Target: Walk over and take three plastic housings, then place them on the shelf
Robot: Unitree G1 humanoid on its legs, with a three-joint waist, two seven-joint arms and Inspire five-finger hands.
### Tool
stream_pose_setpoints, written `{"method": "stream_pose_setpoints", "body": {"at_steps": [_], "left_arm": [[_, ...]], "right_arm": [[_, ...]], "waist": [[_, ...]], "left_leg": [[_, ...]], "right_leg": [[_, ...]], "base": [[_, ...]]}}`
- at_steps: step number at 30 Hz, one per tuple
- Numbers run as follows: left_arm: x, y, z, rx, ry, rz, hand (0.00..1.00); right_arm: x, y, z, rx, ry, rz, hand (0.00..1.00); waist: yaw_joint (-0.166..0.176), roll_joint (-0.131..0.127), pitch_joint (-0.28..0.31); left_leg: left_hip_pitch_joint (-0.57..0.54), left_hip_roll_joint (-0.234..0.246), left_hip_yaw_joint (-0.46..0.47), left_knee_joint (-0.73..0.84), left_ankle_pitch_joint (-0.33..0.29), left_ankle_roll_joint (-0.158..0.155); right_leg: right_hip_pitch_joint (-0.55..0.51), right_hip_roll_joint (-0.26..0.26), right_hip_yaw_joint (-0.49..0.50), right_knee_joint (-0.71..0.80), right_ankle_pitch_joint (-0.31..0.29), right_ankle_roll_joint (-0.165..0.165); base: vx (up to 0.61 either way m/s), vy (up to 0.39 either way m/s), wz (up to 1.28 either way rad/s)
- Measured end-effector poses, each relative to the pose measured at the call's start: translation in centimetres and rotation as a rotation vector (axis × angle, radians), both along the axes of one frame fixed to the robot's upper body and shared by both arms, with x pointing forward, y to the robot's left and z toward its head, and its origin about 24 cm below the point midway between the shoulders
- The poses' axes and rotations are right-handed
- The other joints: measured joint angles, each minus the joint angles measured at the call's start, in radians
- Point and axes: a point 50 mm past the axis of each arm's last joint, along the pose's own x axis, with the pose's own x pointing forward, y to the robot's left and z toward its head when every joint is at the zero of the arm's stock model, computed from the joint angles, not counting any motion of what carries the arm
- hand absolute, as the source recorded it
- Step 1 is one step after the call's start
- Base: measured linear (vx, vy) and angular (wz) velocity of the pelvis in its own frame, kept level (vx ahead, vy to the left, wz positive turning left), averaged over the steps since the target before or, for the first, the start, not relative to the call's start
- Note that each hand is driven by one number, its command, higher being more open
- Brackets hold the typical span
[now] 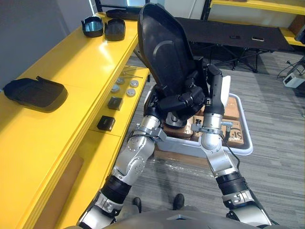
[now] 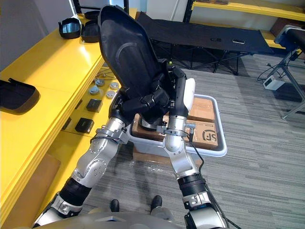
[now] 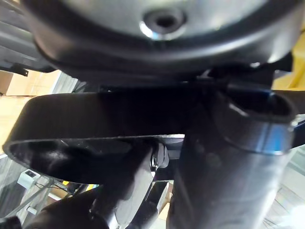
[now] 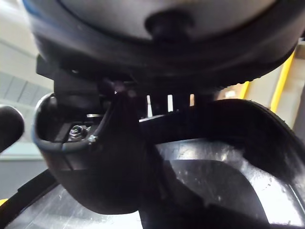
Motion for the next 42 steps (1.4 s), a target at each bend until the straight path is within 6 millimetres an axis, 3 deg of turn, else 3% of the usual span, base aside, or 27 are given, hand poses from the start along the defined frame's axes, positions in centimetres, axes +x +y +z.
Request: {"method": "stream_pose_setpoints", "body": {"at_steps": [8, 18, 19, 27, 33, 38, 42], "left_arm": [[1.3, 1.6, -2.3, -0.016, 0.121, 0.149, 0.0], [0.9, 1.7, -2.6, -0.04, 0.105, 0.207, 0.0], [0.9, 1.7, -2.6, -0.046, 0.104, 0.213, 0.0], [1.0, 2.4, -2.2, -0.083, 0.105, 0.342, 0.0], [0.3, 3.6, -0.7, 0.115, -0.061, 0.568, 0.0], [-0.2, 4.9, 1.2, 0.21, -0.202, 0.742, 0.0], [-0.7, 4.5, 1.1, 0.299, -0.259, 0.766, 0.0]], "right_arm": [[-0.6, 1.6, -0.4, -0.002, -0.012, 0.055, 0.0], [-0.6, 1.9, -0.5, -0.005, -0.003, 0.071, 0.0], [-0.6, 2.0, -0.5, 0.0, -0.003, 0.073, 1.0], [-0.8, 3.2, -0.3, 0.035, -0.01, 0.118, 1.0], [-1.6, 3.4, -0.7, 0.061, 0.012, 0.128, 1.0], [-2.4, 1.8, -1.3, 0.238, 0.047, 0.032, 1.0], [-3.5, 1.8, -2.6, 0.335, 0.104, -0.008, 1.0]], "waist": [[0.0, 0.0, -0.001], [0.001, -0.002, -0.002], [-0.001, -0.002, -0.002], [-0.003, -0.002, -0.002], [-0.001, -0.005, -0.004], [0.0, -0.005, -0.004], [-0.005, -0.005, -0.004]], "left_leg": [[0.014, 0.001, 0.006, -0.002, 0.0, 0.0], [0.014, 0.0, 0.004, -0.002, -0.001, -0.001], [0.014, 0.0, 0.004, -0.002, -0.001, -0.001], [0.016, 0.0, 0.003, -0.001, -0.001, -0.001], [0.016, 0.0, 0.0, -0.001, -0.001, -0.001], [0.02, 0.0, 0.006, -0.003, -0.001, -0.001], [0.031, 0.001, 0.023, -0.007, -0.009, -0.006]], "right_leg": [[0.009, 0.001, 0.005, -0.001, -0.001, -0.001], [0.01, 0.0, 0.004, -0.001, -0.002, -0.002], [0.01, 0.0, 0.004, -0.001, -0.002, -0.002], [0.013, 0.001, 0.004, -0.001, -0.002, -0.002], [0.014, 0.001, 0.002, -0.001, -0.002, -0.002], [0.015, 0.001, 0.008, -0.001, -0.002, -0.002], [0.014, 0.001, 0.025, -0.001, -0.006, -0.006]], "base": [[0.0, 0.0, -0.02], [0.0, 0.0, 0.0], [0.0, 0.0, 0.0], [0.0, 0.0, 0.0], [0.0, 0.0, 0.01], [0.0, 0.0, -0.03], [0.0, 0.004, -0.13]]}}
